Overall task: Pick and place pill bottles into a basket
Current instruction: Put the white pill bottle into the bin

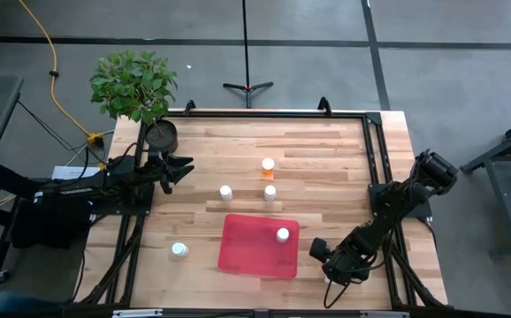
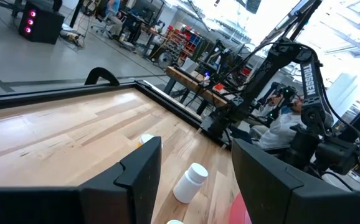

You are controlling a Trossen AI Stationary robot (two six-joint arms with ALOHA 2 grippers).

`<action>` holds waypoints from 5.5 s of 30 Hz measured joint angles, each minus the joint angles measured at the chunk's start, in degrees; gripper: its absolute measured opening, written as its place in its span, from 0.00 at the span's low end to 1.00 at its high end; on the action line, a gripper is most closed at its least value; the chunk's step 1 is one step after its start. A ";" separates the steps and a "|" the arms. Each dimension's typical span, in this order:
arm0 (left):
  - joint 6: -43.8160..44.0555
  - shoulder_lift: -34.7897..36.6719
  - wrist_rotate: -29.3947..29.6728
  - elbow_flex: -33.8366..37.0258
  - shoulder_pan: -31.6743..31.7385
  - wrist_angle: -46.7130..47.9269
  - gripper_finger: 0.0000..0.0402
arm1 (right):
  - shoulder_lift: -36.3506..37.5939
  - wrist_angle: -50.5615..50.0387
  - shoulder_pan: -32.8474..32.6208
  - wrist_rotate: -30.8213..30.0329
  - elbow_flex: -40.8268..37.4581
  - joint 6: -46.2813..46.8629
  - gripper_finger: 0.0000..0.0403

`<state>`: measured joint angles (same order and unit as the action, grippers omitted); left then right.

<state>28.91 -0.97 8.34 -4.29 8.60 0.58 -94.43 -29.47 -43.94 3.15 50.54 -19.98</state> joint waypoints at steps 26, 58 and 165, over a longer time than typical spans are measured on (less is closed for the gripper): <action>0.13 0.00 0.26 0.00 0.00 -0.01 0.57 | 0.09 -1.30 0.17 -0.29 0.02 21.56 0.39; 0.15 0.00 0.33 0.00 0.00 -0.02 0.57 | 23.64 -3.58 5.82 -32.82 -0.11 59.37 0.38; -10.64 -91.55 -16.35 -53.16 -3.41 -35.44 0.85 | 24.26 75.28 37.24 -23.11 -25.46 36.38 0.37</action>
<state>18.26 -92.52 -8.01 -57.46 5.19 -34.86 -70.17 45.80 -6.70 -19.97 25.08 16.40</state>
